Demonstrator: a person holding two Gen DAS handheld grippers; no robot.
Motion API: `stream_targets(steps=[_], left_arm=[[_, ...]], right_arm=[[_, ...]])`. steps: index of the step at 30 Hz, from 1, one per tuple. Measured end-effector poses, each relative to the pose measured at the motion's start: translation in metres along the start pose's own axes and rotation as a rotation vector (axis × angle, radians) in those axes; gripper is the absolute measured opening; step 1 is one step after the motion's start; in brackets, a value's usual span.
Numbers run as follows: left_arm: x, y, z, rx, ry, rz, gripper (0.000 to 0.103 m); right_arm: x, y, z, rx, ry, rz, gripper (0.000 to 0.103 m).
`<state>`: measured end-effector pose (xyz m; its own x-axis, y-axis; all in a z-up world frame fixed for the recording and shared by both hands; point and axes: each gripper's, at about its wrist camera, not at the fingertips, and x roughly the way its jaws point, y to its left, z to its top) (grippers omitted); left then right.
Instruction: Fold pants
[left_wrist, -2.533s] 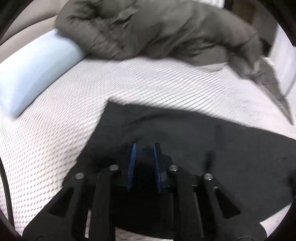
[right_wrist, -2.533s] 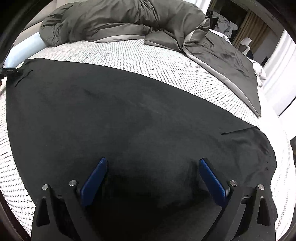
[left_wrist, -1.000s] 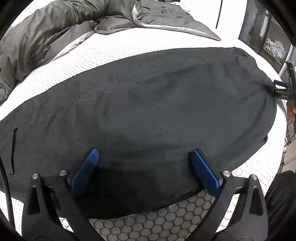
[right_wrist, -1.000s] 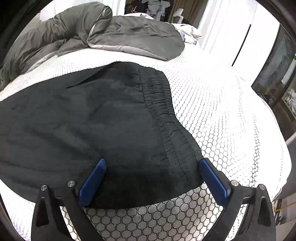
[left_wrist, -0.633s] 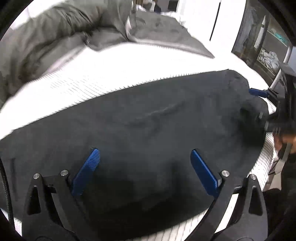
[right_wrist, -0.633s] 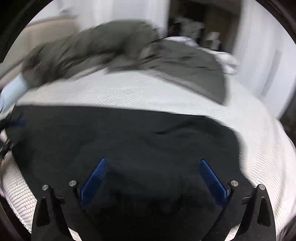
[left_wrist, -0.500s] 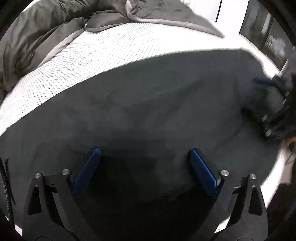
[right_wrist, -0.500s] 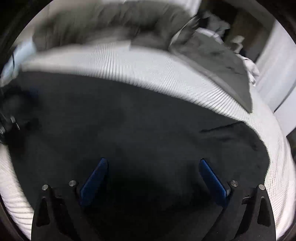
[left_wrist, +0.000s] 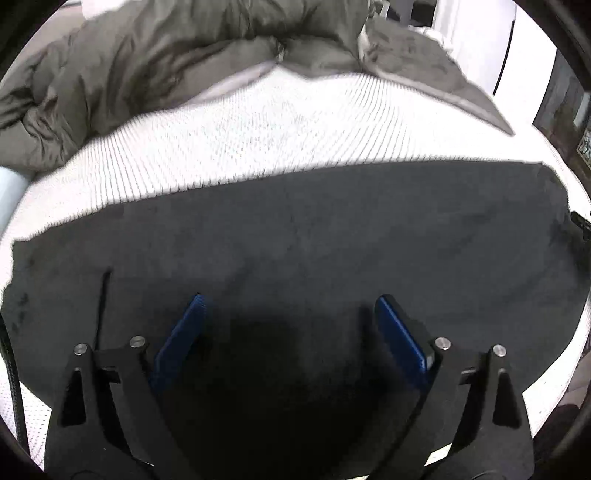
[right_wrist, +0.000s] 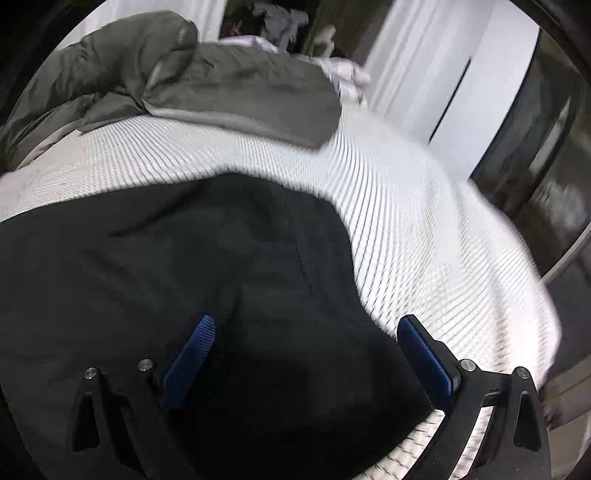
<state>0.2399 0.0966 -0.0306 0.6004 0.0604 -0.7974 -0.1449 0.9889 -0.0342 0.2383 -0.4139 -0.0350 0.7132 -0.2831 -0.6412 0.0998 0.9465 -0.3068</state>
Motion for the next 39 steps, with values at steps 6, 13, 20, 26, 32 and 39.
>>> stream_targets(steps=[6,13,20,26,32,39], left_arm=[[0.014,-0.044,0.043,0.038,-0.019,-0.077,0.093],[0.072,-0.071,0.047,0.102,0.132,-0.026,0.093],[0.071,-0.014,0.047,-0.03,0.116,0.069,0.093],[0.06,-0.003,0.045,-0.062,0.098,0.096,0.09],[0.043,-0.019,0.069,-0.072,0.007,0.007,0.089],[0.087,-0.041,0.069,-0.09,0.099,0.041,0.063]], right_arm=[[-0.033,0.103,0.037,-0.111,-0.07,0.319,0.101],[-0.003,0.241,0.047,-0.354,0.035,0.45,0.099],[0.036,0.158,0.042,-0.209,0.072,0.13,0.1],[0.048,0.093,0.041,0.055,0.099,0.05,0.1],[-0.012,0.144,0.064,-0.024,-0.051,0.197,0.1],[-0.01,0.291,0.057,-0.3,0.043,0.413,0.099]])
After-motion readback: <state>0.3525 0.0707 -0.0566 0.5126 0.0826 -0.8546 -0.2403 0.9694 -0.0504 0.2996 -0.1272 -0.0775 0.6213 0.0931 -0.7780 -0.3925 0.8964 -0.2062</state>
